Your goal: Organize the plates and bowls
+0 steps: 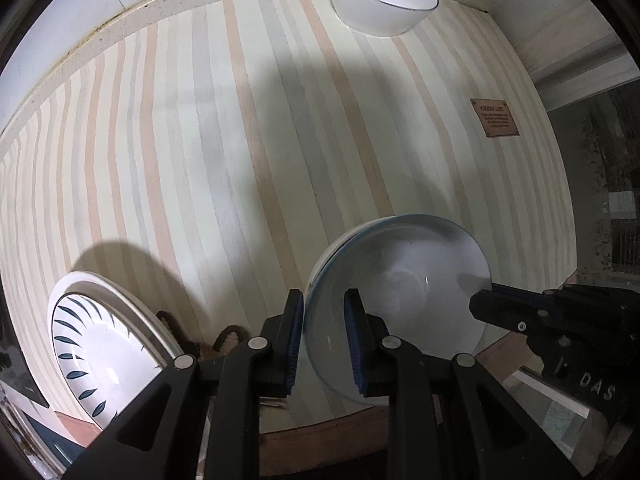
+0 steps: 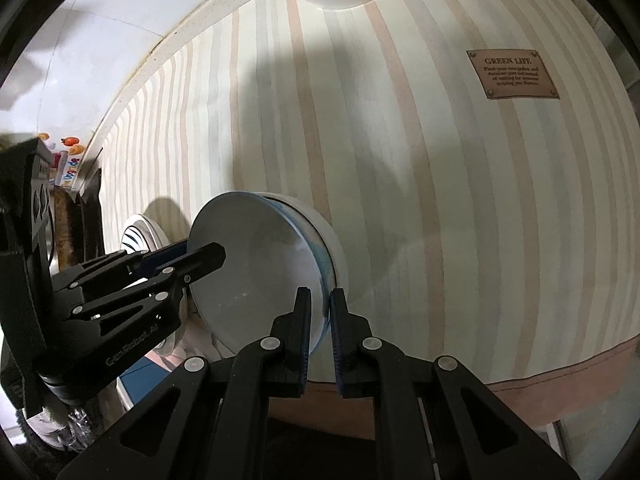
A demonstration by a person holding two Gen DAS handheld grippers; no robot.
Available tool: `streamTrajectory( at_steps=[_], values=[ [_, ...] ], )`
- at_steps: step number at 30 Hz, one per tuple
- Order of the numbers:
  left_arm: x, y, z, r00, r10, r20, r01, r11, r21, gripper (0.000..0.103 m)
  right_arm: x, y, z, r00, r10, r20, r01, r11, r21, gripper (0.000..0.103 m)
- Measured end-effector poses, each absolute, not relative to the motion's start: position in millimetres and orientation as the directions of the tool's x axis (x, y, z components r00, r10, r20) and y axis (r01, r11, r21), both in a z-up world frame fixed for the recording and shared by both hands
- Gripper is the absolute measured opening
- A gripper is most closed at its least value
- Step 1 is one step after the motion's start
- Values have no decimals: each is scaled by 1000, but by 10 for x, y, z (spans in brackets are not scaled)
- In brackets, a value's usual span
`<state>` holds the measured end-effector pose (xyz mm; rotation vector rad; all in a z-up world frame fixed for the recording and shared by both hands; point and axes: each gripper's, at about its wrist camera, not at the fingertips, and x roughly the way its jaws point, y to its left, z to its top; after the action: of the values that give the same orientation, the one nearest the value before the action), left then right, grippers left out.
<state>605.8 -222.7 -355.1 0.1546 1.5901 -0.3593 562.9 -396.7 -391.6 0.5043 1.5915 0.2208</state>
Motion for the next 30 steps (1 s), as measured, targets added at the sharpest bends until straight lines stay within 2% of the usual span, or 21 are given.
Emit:
streamTrajectory(
  at_steps=[7, 9, 10, 11, 14, 21, 28, 29, 30],
  values=[
    [6350, -2224, -2905, 95, -151, -984, 314, 942, -115, 23, 5812, -4388, -3535, 116, 514, -850, 218, 822, 526, 13],
    [6585, -2272, -2744, 147, -171, -974, 294, 948, -122, 35, 5974, -4548, -3396, 162, 516, -841, 217, 813, 541, 23],
    [6733, -2302, -2698, 161, -189, -969, 283, 949, -138, 38, 6096, -4642, -3338, 192, 515, -835, 215, 808, 548, 35],
    [6911, -2340, -2683, 169, -205, -964, 269, 951, -155, 41, 6190, -4712, -3308, 215, 511, -832, 216, 806, 551, 41],
    [7409, -2427, -2796, 174, -233, -957, 222, 956, -192, 41, 6598, -4926, -3291, 282, 480, -831, 222, 810, 543, 45],
    [8143, -2751, -3500, 78, -228, -971, 189, 959, -210, 41, 7490, -5135, -3677, 301, 393, -869, 274, 837, 473, 45],
    [8345, -2942, -3906, 20, -236, -971, 170, 958, -230, 41, 7779, -5122, -4053, 225, 360, -906, 290, 862, 415, 45],
    [8354, -2957, -3944, 17, -231, -973, 168, 960, -225, 38, 7803, -5126, -4103, 219, 367, -904, 290, 860, 420, 42],
    [8362, -2963, -3974, 19, -238, -971, 164, 959, -232, 27, 7825, -5132, -4139, 217, 370, -904, 289, 860, 421, 38]
  ],
)
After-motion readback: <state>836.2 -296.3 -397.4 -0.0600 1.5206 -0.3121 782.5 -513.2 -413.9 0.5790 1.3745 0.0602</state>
